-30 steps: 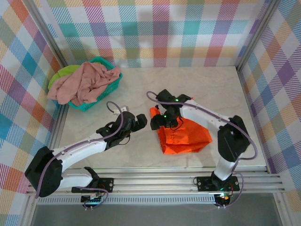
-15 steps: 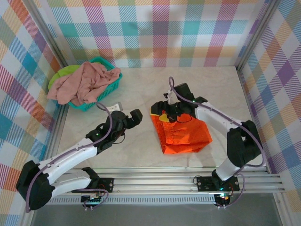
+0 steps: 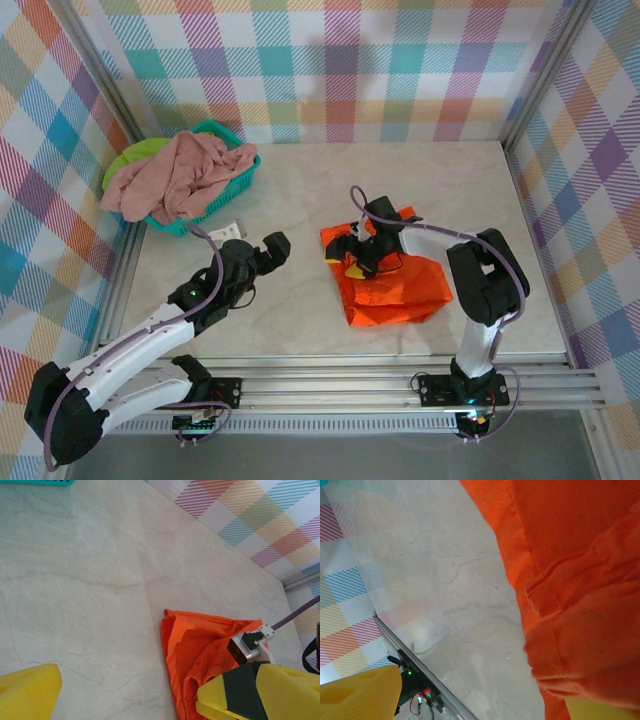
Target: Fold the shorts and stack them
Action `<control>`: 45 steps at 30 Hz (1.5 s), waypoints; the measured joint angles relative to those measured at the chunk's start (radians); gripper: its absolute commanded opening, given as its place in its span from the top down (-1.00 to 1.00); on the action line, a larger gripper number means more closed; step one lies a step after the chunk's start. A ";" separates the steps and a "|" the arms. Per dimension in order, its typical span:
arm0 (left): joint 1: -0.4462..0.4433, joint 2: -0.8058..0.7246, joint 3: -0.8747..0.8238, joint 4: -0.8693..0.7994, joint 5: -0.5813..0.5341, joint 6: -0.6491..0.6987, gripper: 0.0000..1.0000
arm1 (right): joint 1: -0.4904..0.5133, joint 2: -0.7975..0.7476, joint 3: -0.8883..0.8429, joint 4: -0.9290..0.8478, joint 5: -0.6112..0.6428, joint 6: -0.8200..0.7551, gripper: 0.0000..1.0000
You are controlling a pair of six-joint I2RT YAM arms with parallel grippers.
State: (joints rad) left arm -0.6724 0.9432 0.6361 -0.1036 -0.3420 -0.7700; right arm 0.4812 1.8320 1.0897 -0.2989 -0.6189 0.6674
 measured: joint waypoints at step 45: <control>0.024 -0.010 -0.018 -0.031 -0.005 0.031 -1.00 | -0.509 0.135 0.297 -0.563 0.552 -0.507 -0.72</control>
State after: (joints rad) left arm -0.6487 0.9337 0.6178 -0.1341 -0.3470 -0.7391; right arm -0.0273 1.9675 1.3869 -0.8616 -0.0673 0.1600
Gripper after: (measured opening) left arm 0.999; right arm 0.855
